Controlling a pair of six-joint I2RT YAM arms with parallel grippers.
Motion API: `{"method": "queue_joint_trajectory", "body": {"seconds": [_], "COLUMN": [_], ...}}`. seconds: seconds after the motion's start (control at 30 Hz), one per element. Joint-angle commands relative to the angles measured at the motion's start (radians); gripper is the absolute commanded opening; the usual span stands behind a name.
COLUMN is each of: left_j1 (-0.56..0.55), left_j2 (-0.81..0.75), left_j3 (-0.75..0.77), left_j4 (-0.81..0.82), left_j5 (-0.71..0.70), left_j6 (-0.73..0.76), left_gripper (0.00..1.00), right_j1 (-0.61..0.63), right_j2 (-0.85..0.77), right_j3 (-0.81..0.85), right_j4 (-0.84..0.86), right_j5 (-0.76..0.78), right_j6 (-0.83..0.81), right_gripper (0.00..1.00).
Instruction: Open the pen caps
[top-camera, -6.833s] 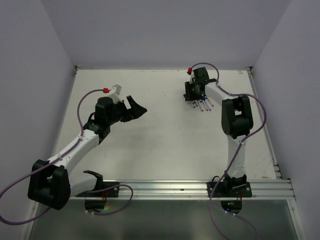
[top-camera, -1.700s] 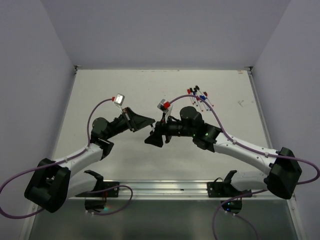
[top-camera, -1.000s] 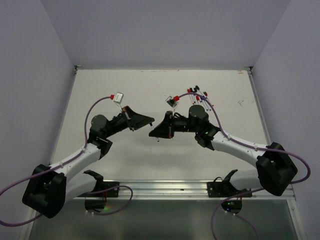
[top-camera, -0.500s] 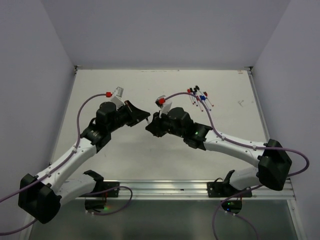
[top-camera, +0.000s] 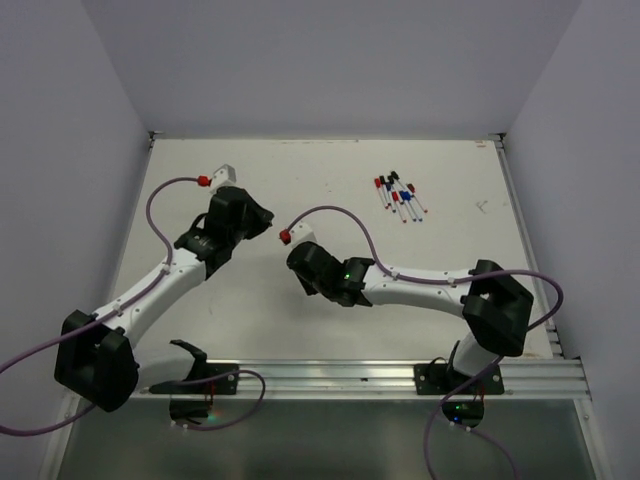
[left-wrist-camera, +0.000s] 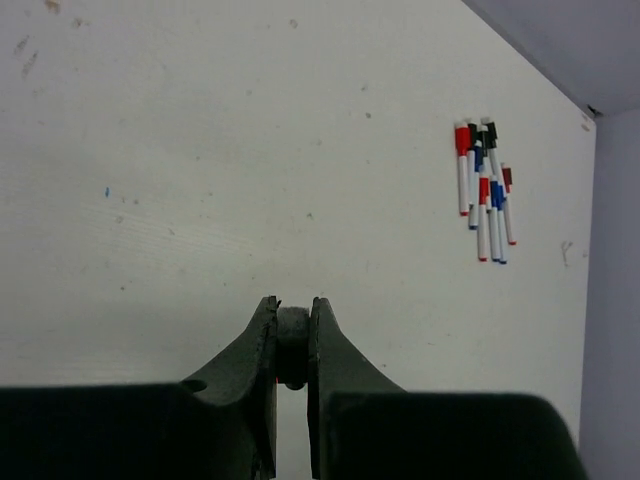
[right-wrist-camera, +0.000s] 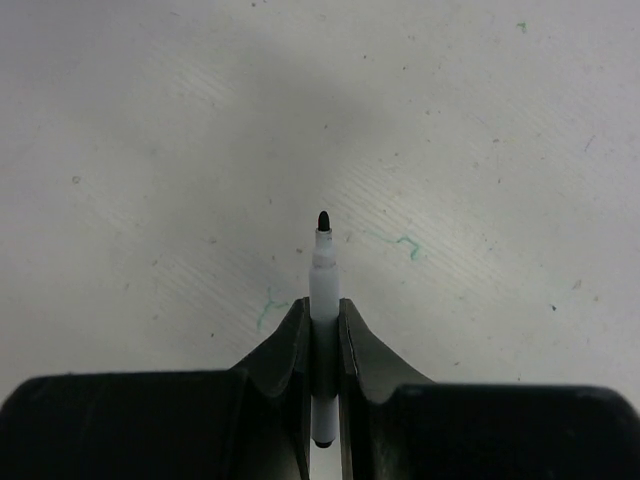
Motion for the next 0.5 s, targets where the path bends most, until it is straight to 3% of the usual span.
{"method": "queue_joint_trajectory", "body": {"seconds": [0.0,0.1,0.23,0.47], "left_j1": [0.044,0.147,0.254,0.285], "left_j2": [0.058,0.118,0.254,0.390], "left_j3": [0.066,0.029,0.072,0.137], "left_j4": [-0.043,0.004,-0.025,-0.048], "left_j5": [-0.038,0.074,0.070,0.074], "left_j6": [0.099,0.138,0.214,0.236], "left_gripper": [0.00,0.00,0.00,0.00], "right_j1": [-0.010,-0.028,-0.049,-0.079], "right_j2": [0.030,0.036,0.082,0.176], "right_j3": [0.069,0.048,0.037,0.083], "right_j4": [-0.018,0.028,0.073,0.099], "right_j5": [-0.066,-0.159,-0.290,-0.379], "right_j6": [-0.029,-0.016,-0.004,-0.009], "right_gripper": [0.00,0.00,0.00,0.00]}}
